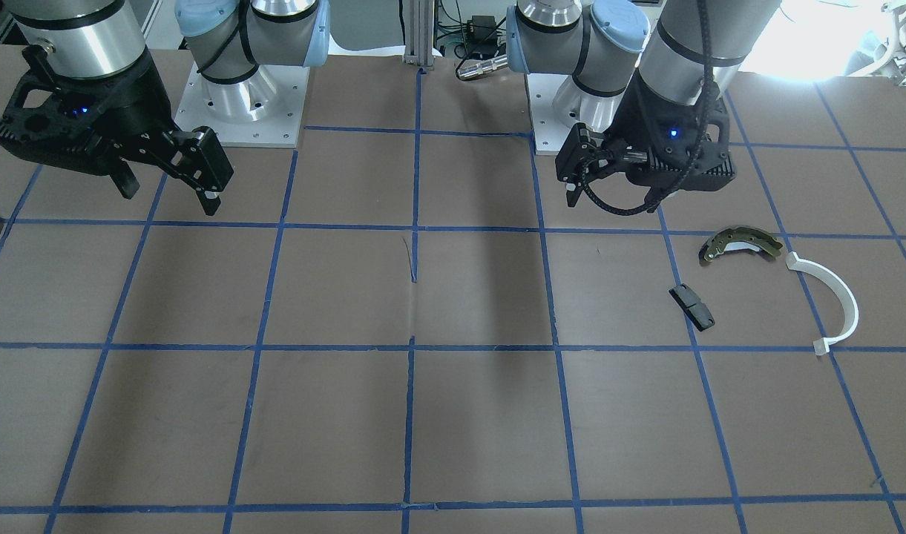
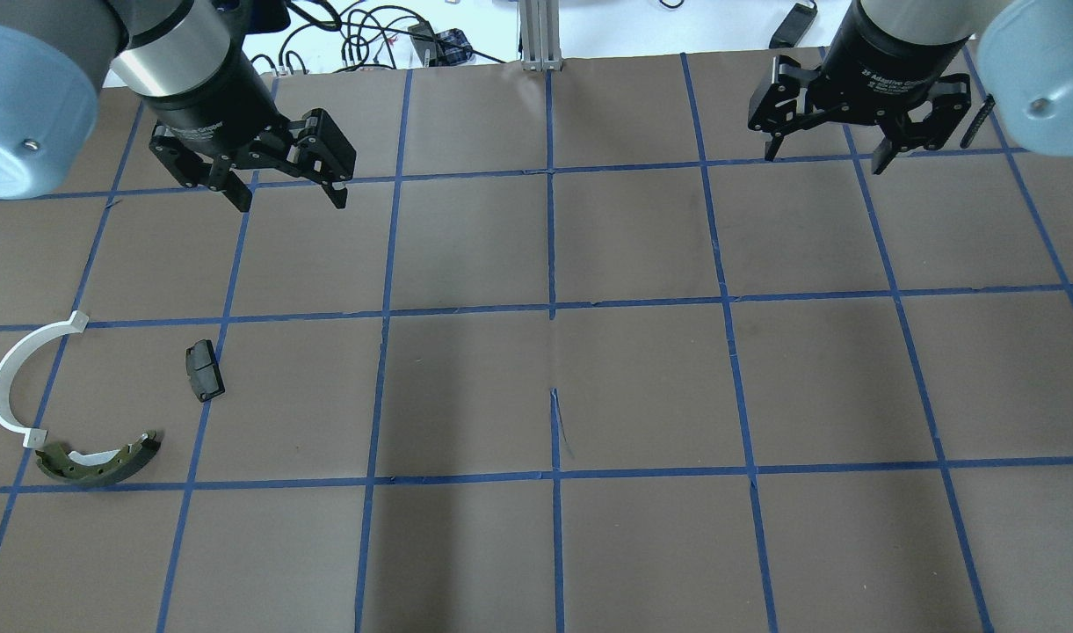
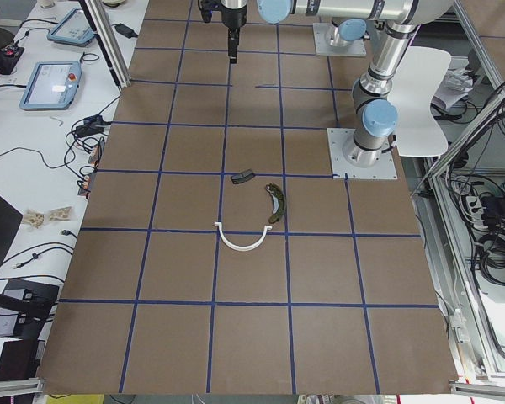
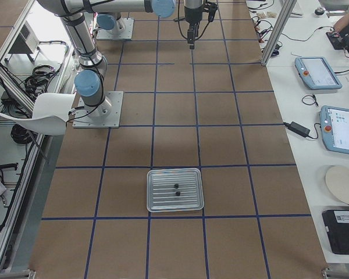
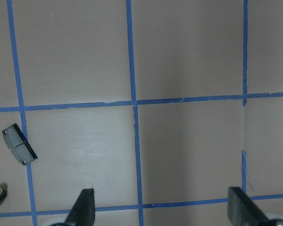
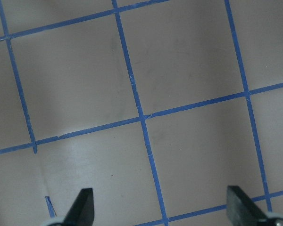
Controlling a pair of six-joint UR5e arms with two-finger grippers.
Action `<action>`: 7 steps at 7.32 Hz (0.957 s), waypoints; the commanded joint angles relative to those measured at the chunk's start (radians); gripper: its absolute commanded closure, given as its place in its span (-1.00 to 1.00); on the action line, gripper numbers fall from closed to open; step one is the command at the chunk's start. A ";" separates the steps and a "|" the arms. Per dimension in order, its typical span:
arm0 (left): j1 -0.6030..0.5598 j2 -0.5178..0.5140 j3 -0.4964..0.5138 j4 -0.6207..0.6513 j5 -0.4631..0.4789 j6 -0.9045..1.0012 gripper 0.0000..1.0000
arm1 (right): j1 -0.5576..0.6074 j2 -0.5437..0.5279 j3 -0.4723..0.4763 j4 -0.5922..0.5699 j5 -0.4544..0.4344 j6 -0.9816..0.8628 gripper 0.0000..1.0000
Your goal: Place bearing gear from tray to pile
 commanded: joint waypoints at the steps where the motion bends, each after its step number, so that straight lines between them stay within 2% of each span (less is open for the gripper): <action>1: 0.000 -0.002 -0.001 0.000 0.002 0.000 -1.00 | 0.000 0.002 -0.002 0.001 -0.002 -0.012 -1.00; 4: 0.000 -0.004 -0.001 0.000 0.002 0.000 -1.00 | -0.005 0.009 0.000 0.012 0.000 -0.018 -1.00; 5: 0.000 -0.005 0.004 -0.001 0.002 0.000 -1.00 | -0.021 0.011 0.004 0.016 -0.015 -0.096 -1.00; 6: 0.000 -0.008 0.010 -0.002 0.002 0.000 -1.00 | -0.038 0.012 0.003 0.024 -0.072 -0.160 -1.00; 7: 0.000 -0.010 0.010 -0.002 0.002 0.000 -1.00 | -0.104 0.012 0.009 0.044 -0.081 -0.225 -1.00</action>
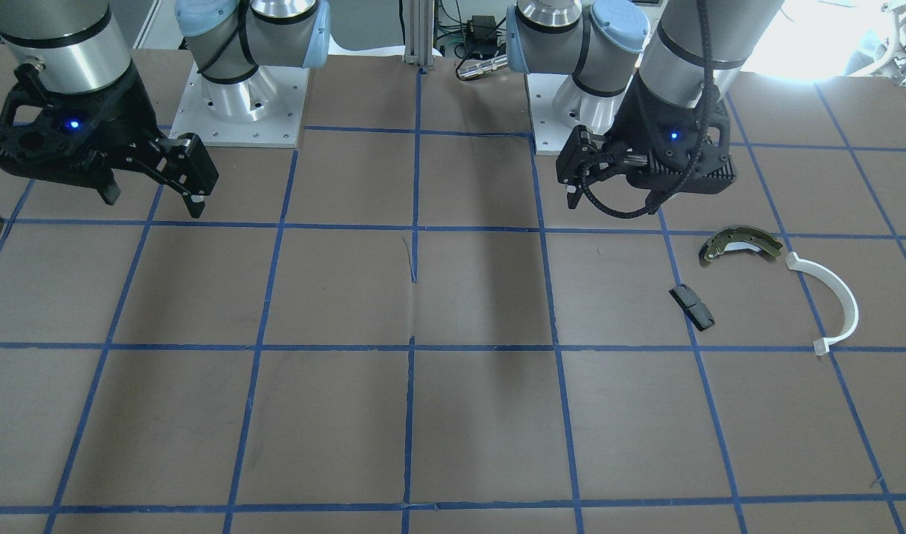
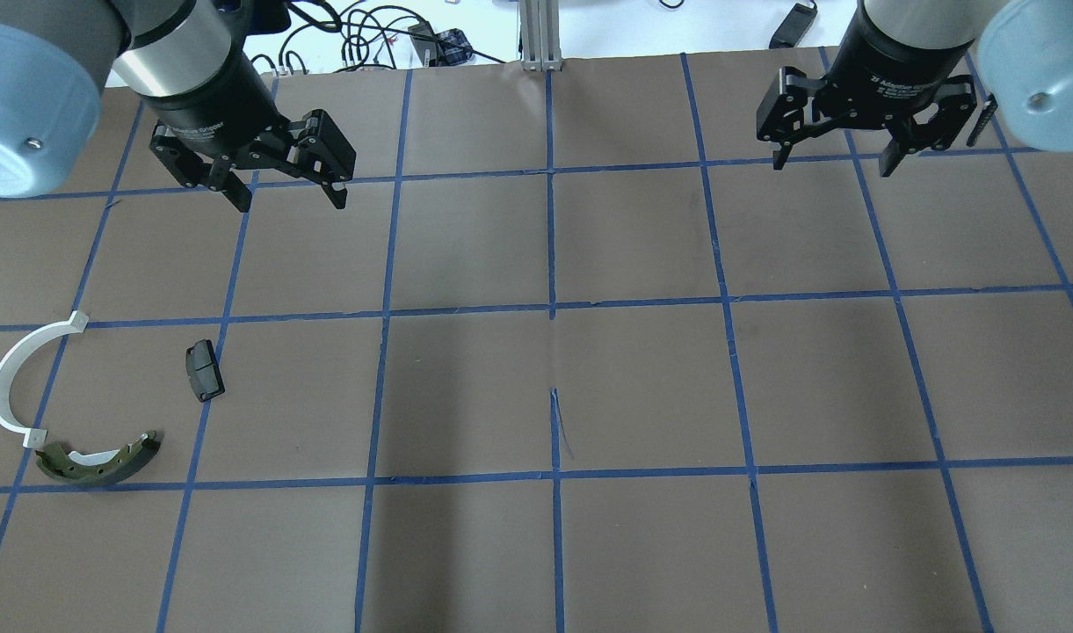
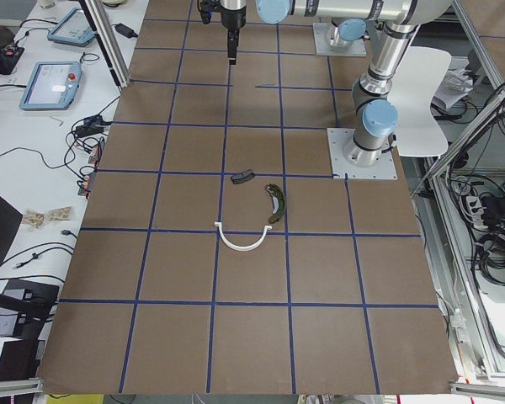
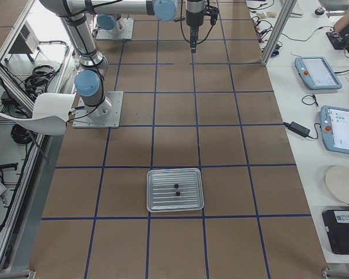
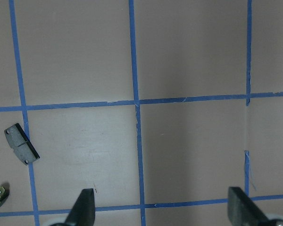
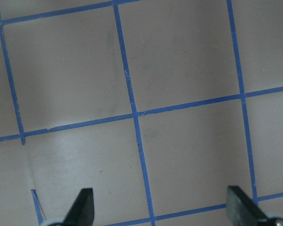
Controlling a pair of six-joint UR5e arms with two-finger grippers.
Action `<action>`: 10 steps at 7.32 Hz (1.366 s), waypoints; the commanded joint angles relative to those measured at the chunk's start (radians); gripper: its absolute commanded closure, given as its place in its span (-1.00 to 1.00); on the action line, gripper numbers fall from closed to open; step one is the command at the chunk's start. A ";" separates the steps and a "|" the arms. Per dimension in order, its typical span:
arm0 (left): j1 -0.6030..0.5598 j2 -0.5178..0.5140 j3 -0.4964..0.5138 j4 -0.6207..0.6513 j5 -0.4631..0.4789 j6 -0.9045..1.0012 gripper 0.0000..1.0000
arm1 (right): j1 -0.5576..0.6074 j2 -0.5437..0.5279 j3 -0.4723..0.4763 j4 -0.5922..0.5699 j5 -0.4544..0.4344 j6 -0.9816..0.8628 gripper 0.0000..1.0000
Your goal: Place bearing gear from tray to pile
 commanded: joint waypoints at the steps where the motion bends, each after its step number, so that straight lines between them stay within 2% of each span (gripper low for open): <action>1: 0.000 -0.002 0.001 0.000 0.002 0.000 -1.00 | -0.147 0.001 0.009 0.041 -0.025 -0.233 -1.00; 3: 0.000 -0.004 0.003 0.000 0.002 -0.002 -1.00 | -0.322 0.048 0.018 0.023 -0.030 -0.545 -1.00; 5: 0.000 -0.004 -0.002 0.000 0.002 -0.002 -1.00 | -0.549 0.120 0.018 -0.001 -0.016 -0.812 -1.00; 8: 0.000 -0.002 -0.005 0.000 0.002 -0.006 -1.00 | -0.759 0.287 0.018 -0.214 0.005 -1.052 -1.00; 10: 0.000 -0.001 -0.008 0.000 0.002 -0.009 -1.00 | -0.841 0.409 0.018 -0.331 0.015 -1.184 -1.00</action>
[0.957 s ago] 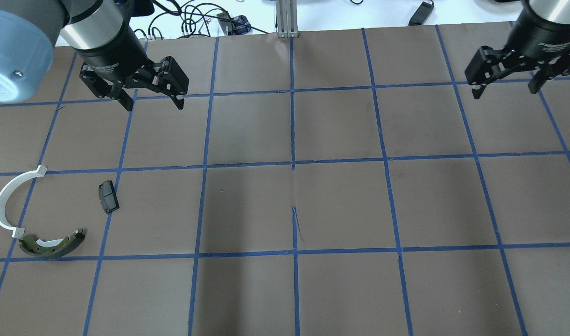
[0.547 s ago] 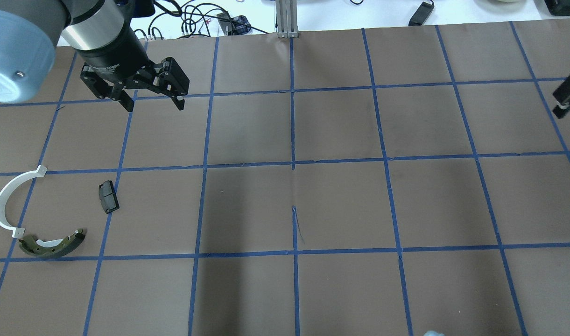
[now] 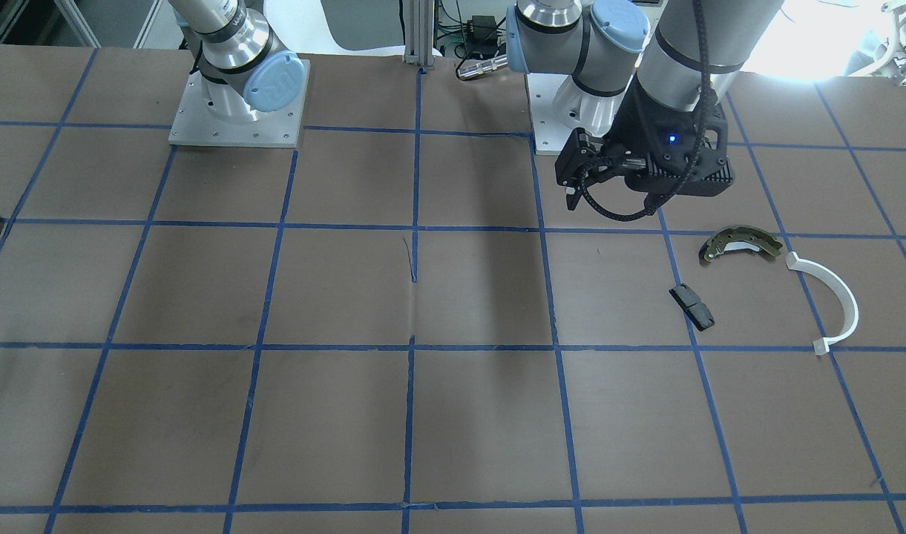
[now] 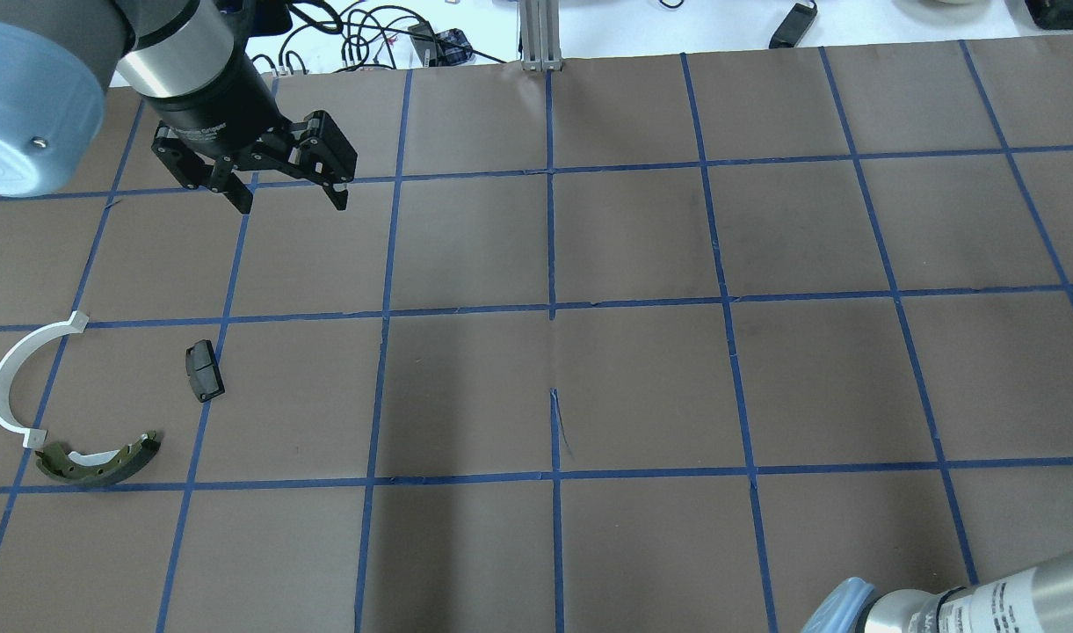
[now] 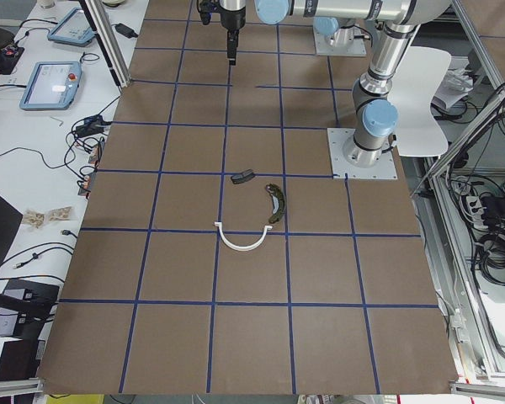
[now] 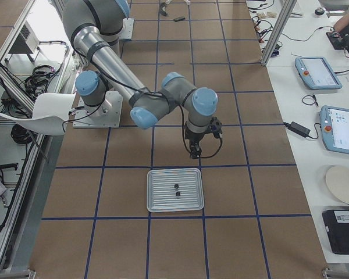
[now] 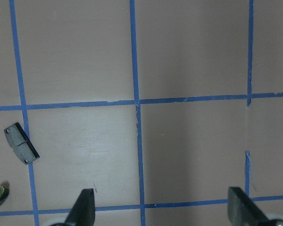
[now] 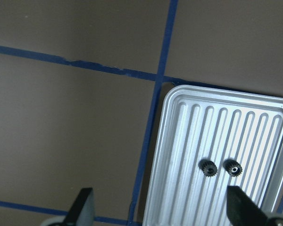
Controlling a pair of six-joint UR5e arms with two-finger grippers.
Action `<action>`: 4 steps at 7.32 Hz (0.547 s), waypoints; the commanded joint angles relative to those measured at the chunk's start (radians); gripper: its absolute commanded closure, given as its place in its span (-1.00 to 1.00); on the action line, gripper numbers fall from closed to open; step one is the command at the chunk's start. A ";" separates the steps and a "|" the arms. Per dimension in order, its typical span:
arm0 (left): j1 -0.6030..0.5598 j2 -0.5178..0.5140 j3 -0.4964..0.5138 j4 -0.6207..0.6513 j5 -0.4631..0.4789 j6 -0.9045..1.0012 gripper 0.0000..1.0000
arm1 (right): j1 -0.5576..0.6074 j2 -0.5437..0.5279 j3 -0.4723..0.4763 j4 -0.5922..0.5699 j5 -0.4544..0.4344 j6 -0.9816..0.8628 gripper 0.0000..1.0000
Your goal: Place bearing gear from tray to pile
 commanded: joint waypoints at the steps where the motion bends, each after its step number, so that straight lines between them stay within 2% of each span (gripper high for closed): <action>1: -0.002 -0.001 0.000 0.002 0.000 -0.003 -1.00 | -0.088 0.137 0.000 -0.144 0.021 -0.131 -1.00; 2: -0.003 0.001 -0.002 0.002 0.000 -0.003 -1.00 | -0.114 0.180 0.001 -0.192 0.024 -0.154 -1.00; 4: -0.003 0.001 0.000 0.002 0.000 -0.003 -1.00 | -0.125 0.199 0.020 -0.188 0.026 -0.210 -1.00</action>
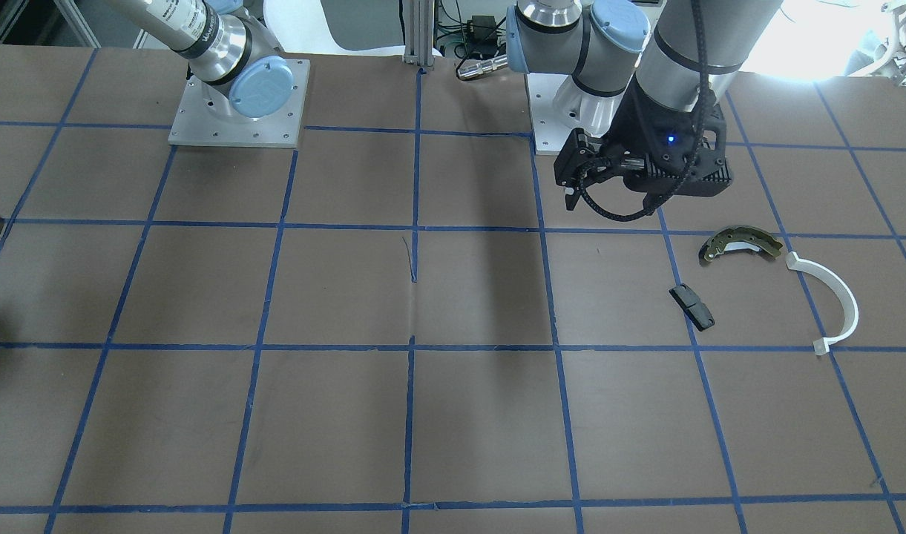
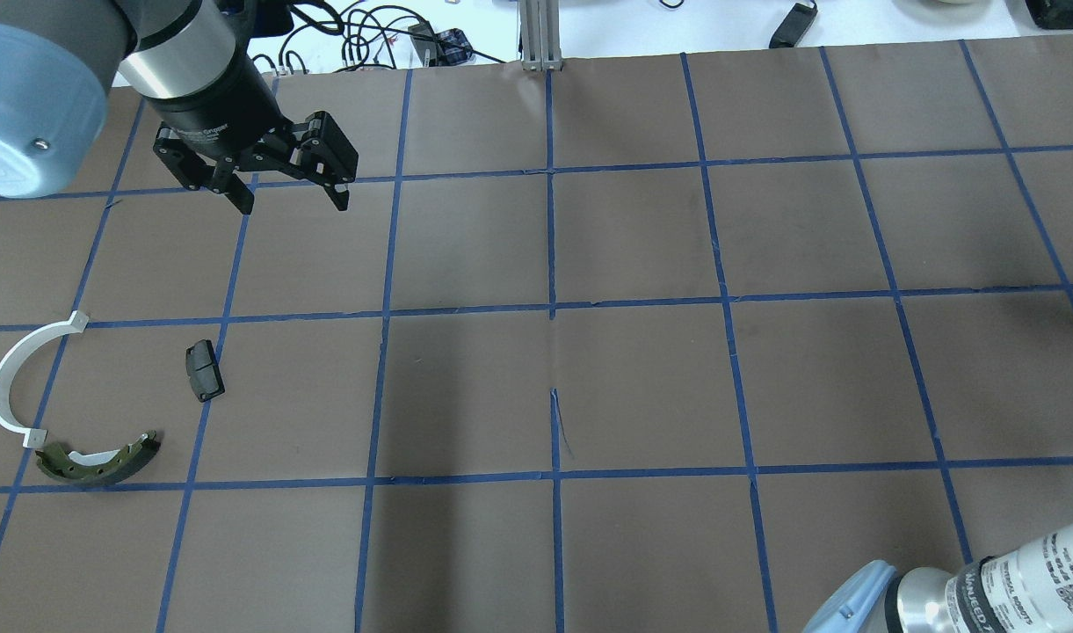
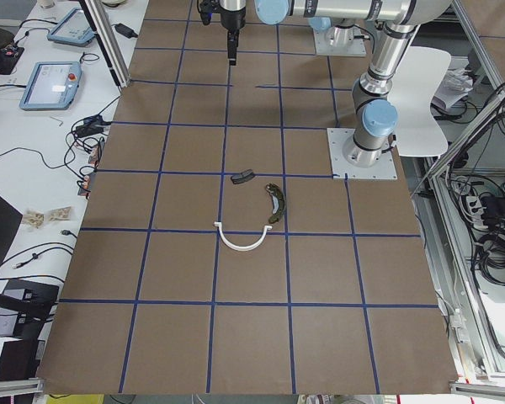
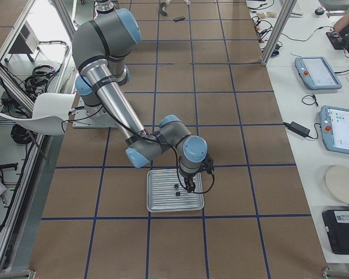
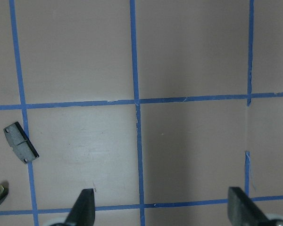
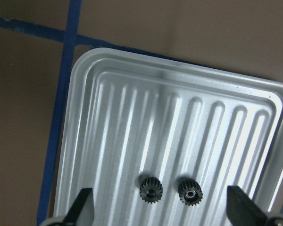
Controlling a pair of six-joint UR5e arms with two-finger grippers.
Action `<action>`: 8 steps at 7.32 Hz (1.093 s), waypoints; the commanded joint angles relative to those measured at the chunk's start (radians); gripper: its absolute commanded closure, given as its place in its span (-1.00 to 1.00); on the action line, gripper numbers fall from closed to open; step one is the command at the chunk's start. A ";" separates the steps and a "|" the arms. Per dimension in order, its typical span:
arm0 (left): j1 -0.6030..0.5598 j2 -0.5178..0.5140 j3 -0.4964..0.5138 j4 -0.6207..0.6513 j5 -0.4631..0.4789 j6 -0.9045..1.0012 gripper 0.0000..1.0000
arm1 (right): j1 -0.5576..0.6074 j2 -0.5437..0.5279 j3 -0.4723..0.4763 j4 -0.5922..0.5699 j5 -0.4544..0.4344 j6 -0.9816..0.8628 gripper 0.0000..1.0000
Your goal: Place bearing gear from tray to pile
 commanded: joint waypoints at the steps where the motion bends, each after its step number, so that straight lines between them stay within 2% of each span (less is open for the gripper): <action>1: 0.000 -0.001 0.001 0.000 0.000 0.001 -1.00 | -0.016 0.013 0.041 -0.007 0.001 -0.250 -1.00; 2: 0.000 0.000 0.001 0.000 0.000 0.001 -1.00 | -0.022 0.012 0.048 -0.023 -0.008 -0.550 -1.00; 4: 0.000 0.000 0.001 0.000 0.000 0.001 -1.00 | -0.028 0.015 0.051 -0.035 -0.002 -0.909 -1.00; 6: 0.000 0.000 0.001 0.000 0.000 0.001 -1.00 | -0.028 0.023 0.052 -0.071 0.004 -1.046 -1.00; 8: 0.000 0.000 0.000 0.000 0.000 0.001 -1.00 | -0.028 0.029 0.113 -0.181 0.002 -1.076 -0.85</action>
